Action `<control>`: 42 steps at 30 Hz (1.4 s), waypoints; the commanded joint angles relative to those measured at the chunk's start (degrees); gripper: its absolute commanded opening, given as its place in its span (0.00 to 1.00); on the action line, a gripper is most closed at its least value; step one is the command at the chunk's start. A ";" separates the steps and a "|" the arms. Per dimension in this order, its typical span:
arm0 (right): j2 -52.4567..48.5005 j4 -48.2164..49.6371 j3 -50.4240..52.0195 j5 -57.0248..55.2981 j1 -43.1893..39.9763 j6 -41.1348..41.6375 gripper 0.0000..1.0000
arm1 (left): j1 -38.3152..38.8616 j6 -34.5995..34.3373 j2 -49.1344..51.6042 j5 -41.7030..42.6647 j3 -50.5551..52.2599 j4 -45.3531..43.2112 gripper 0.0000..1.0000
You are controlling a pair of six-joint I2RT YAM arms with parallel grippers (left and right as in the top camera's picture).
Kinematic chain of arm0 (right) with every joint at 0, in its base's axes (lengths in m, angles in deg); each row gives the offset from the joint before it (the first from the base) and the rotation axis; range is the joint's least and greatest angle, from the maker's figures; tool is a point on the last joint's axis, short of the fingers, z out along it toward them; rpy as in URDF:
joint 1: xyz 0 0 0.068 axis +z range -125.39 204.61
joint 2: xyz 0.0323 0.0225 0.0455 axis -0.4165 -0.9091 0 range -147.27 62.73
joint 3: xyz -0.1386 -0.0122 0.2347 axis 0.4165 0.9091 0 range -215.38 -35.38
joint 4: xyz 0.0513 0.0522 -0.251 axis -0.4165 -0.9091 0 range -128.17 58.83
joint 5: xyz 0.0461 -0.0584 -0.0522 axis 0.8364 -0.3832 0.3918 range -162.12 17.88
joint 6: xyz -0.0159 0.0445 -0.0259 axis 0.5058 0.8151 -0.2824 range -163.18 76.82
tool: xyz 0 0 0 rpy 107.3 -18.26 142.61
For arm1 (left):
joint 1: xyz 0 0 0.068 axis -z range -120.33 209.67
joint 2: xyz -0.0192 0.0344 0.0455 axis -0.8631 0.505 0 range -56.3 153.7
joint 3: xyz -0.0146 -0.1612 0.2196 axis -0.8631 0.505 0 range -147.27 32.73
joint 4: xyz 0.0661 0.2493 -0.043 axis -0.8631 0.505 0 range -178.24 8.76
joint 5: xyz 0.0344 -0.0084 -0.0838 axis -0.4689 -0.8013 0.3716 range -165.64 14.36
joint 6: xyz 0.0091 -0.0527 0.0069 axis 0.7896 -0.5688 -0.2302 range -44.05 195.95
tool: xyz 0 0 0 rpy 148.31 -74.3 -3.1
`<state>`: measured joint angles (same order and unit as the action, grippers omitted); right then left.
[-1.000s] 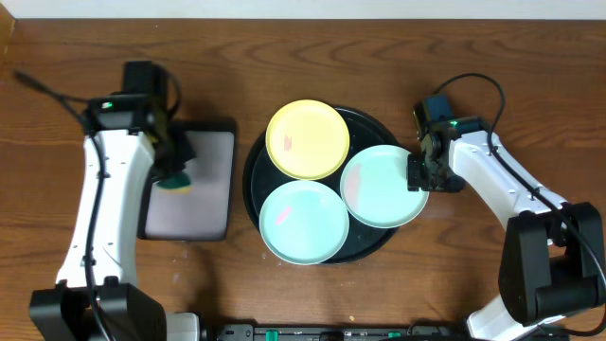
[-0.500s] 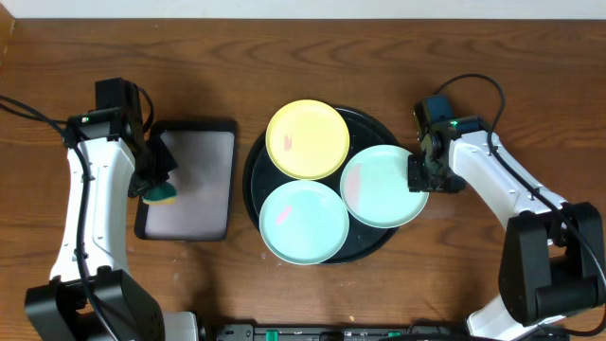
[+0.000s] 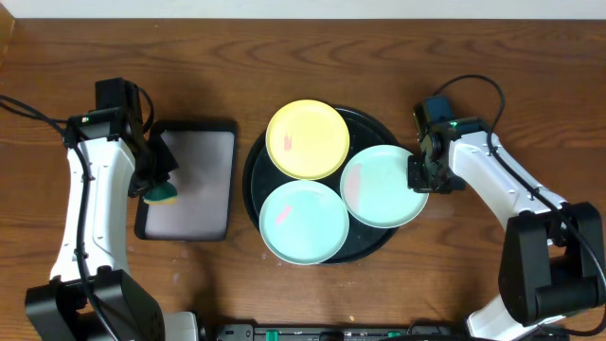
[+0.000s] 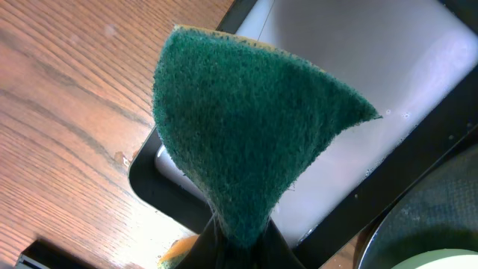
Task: Clean dirty plates on tray and stack at the side
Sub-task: 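Lift the right light-blue plate by its rim with the right gripper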
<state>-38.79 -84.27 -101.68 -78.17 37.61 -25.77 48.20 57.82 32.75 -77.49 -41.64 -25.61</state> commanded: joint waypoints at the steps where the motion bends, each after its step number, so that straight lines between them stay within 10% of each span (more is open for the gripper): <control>1: 0.02 0.15 0.44 -0.57 0.17 0.13 0.24 | -0.04 0.52 -0.11 -0.11 0.07 0.46 0.08; 18: 0.02 2.38 2.95 -0.59 0.17 0.13 0.01 | -0.04 0.52 -0.11 -0.11 0.09 0.68 0.07; 42: 15.06 -3.04 -1.97 6.64 0.07 1.03 0.01 | -0.04 0.52 -0.11 -0.09 0.11 0.72 0.07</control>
<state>-24.49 -87.29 -102.42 -76.05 37.70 -25.59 48.20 57.82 32.75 -77.49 -41.64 -25.22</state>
